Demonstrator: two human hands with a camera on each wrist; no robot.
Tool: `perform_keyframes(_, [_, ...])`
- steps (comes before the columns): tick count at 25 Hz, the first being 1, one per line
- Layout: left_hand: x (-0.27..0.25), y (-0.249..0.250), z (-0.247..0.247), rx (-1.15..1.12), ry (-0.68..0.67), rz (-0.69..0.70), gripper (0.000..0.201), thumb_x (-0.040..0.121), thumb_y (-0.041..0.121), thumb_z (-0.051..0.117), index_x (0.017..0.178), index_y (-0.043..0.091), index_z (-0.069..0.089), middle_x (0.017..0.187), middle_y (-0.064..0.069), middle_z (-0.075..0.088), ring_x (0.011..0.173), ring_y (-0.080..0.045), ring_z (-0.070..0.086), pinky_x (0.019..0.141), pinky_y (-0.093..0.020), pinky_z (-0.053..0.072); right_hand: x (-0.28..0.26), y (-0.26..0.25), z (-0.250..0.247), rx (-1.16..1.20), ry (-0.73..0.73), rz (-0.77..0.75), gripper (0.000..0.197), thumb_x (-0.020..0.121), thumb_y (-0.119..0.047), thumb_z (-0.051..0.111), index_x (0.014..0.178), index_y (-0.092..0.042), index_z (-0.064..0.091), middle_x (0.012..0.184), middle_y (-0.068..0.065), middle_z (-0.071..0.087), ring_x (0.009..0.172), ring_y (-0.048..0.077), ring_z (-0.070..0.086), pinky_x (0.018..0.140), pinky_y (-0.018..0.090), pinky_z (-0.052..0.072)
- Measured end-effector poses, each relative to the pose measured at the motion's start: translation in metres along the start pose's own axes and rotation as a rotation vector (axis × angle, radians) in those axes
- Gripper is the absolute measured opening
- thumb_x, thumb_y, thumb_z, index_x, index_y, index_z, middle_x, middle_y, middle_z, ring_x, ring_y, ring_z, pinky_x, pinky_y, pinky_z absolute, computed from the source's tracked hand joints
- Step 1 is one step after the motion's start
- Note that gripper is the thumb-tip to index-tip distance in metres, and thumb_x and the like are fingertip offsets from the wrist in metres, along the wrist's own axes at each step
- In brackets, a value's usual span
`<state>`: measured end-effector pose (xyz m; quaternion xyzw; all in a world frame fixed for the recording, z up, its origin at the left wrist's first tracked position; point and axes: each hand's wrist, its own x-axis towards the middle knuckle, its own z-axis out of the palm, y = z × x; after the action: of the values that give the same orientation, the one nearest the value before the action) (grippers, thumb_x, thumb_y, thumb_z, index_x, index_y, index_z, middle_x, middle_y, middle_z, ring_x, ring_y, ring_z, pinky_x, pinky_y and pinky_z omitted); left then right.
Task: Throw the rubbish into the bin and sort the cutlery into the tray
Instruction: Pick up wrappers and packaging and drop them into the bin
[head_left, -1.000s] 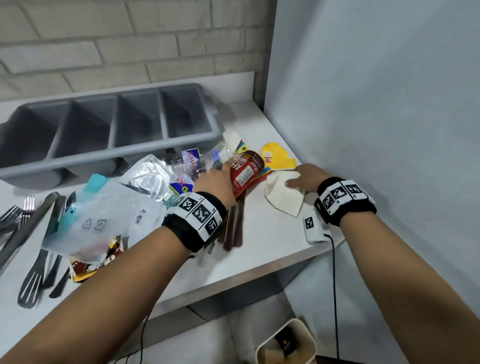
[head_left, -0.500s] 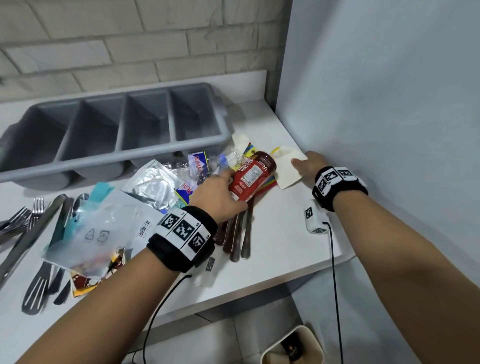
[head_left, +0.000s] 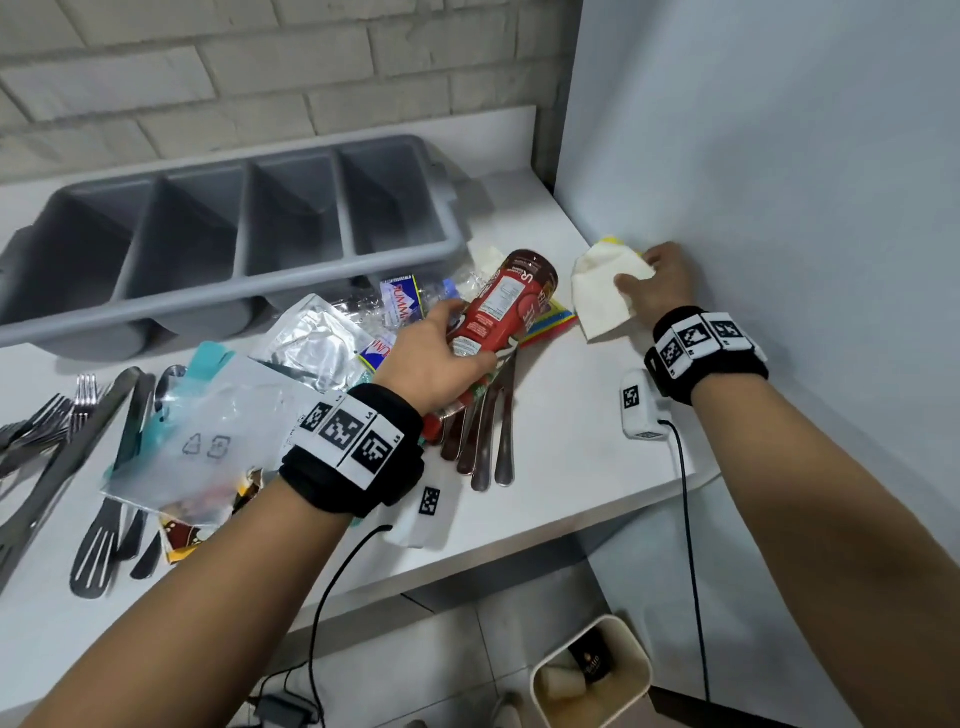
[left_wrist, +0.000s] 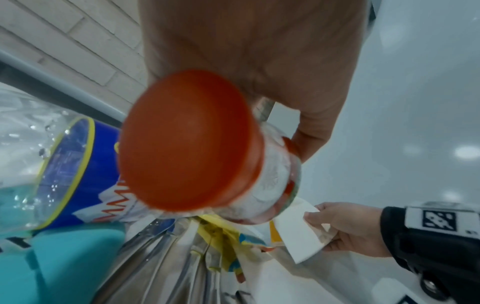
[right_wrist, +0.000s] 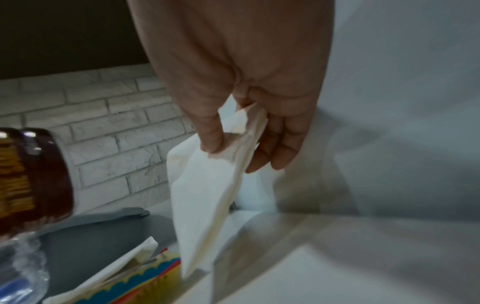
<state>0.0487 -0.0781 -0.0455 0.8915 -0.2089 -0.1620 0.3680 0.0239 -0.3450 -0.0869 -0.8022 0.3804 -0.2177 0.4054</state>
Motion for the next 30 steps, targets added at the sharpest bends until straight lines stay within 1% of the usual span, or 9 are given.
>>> perform_keyframes(3, [-0.006, 0.003, -0.004, -0.039, 0.005, 0.017, 0.066, 0.079, 0.027, 0.067, 0.139, 0.021, 0.041, 0.124, -0.004, 0.064, 0.092, -0.015, 0.062, 0.078, -0.022, 0.049, -0.027, -0.003, -0.019, 0.031, 0.126, -0.095, 0.031, 0.082, -0.007, 0.060, 0.111, -0.001, 0.051, 0.098, 0.005, 0.047, 0.091, 0.015, 0.045, 0.077, 0.026, 0.036])
perform_keyframes(9, [-0.049, 0.006, -0.006, -0.139, -0.045, 0.139, 0.061, 0.079, 0.026, 0.068, 0.136, 0.021, 0.045, 0.125, -0.005, 0.063, 0.108, -0.020, 0.062, 0.095, -0.025, 0.048, -0.123, 0.013, -0.050, 0.146, 0.362, -0.025, 0.031, 0.084, -0.007, 0.054, 0.113, 0.002, 0.051, 0.113, 0.020, 0.060, 0.093, 0.022, 0.053, 0.075, 0.021, 0.038])
perform_keyframes(12, [-0.081, 0.003, 0.007, -0.172, -0.142, 0.215, 0.059, 0.081, 0.024, 0.067, 0.136, 0.021, 0.045, 0.109, 0.005, 0.060, 0.097, -0.010, 0.058, 0.081, -0.009, 0.039, -0.191, 0.032, -0.055, 0.215, 0.445, 0.019, 0.037, 0.078, -0.006, 0.045, 0.113, 0.005, 0.050, 0.101, 0.011, 0.056, 0.090, 0.018, 0.052, 0.075, 0.020, 0.040])
perform_keyframes(15, [-0.120, -0.012, 0.033, -0.186, -0.277, 0.262, 0.058, 0.081, 0.026, 0.067, 0.134, 0.022, 0.044, 0.104, 0.010, 0.057, 0.094, -0.009, 0.060, 0.083, -0.016, 0.044, -0.269, 0.066, -0.055, 0.255, 0.561, 0.034, 0.036, 0.075, -0.003, 0.046, 0.109, 0.006, 0.050, 0.089, -0.005, 0.052, 0.074, -0.009, 0.051, 0.064, 0.002, 0.037])
perform_keyframes(17, [-0.146, -0.030, 0.059, -0.188, -0.380, 0.271, 0.057, 0.081, 0.025, 0.067, 0.133, 0.023, 0.044, 0.102, 0.014, 0.057, 0.089, -0.007, 0.061, 0.079, -0.014, 0.046, -0.318, 0.102, -0.053, 0.263, 0.629, 0.113, 0.032, 0.077, -0.001, 0.048, 0.109, 0.003, 0.050, 0.084, -0.017, 0.047, 0.070, -0.018, 0.050, 0.066, 0.002, 0.038])
perform_keyframes(20, [-0.174, -0.060, 0.097, -0.152, -0.553, 0.226, 0.053, 0.080, 0.025, 0.068, 0.127, 0.028, 0.043, 0.098, 0.020, 0.057, 0.084, 0.003, 0.059, 0.068, 0.000, 0.047, -0.370, 0.156, -0.045, 0.283, 0.679, 0.300, 0.031, 0.079, -0.005, 0.051, 0.110, -0.001, 0.052, 0.088, -0.010, 0.055, 0.068, -0.008, 0.051, 0.072, 0.024, 0.045])
perform_keyframes(24, [-0.189, -0.111, 0.183, -0.012, -0.736, 0.092, 0.062, 0.079, 0.029, 0.068, 0.135, 0.023, 0.042, 0.124, -0.001, 0.063, 0.110, -0.017, 0.062, 0.099, -0.034, 0.049, -0.406, 0.245, -0.010, 0.189, 0.526, 0.595, 0.029, 0.082, 0.002, 0.058, 0.111, 0.006, 0.057, 0.109, 0.025, 0.064, 0.088, 0.024, 0.055, 0.061, 0.012, 0.038])
perform_keyframes(27, [-0.187, -0.152, 0.258, 0.125, -0.792, 0.014, 0.061, 0.080, 0.030, 0.067, 0.135, 0.020, 0.043, 0.124, -0.005, 0.064, 0.109, -0.022, 0.063, 0.093, -0.026, 0.046, -0.416, 0.321, 0.037, 0.186, 0.416, 0.827, 0.035, 0.082, -0.005, 0.062, 0.116, -0.003, 0.055, 0.113, 0.023, 0.064, 0.097, 0.034, 0.061, 0.075, 0.028, 0.049])
perform_keyframes(30, [-0.177, -0.197, 0.340, 0.241, -0.865, -0.074, 0.062, 0.079, 0.032, 0.067, 0.135, 0.020, 0.042, 0.124, -0.007, 0.064, 0.107, -0.024, 0.064, 0.092, -0.028, 0.049, -0.417, 0.397, 0.086, 0.251, 0.331, 1.001, 0.045, 0.081, -0.007, 0.062, 0.124, -0.009, 0.048, 0.107, 0.014, 0.063, 0.088, 0.025, 0.058, 0.085, 0.041, 0.053])
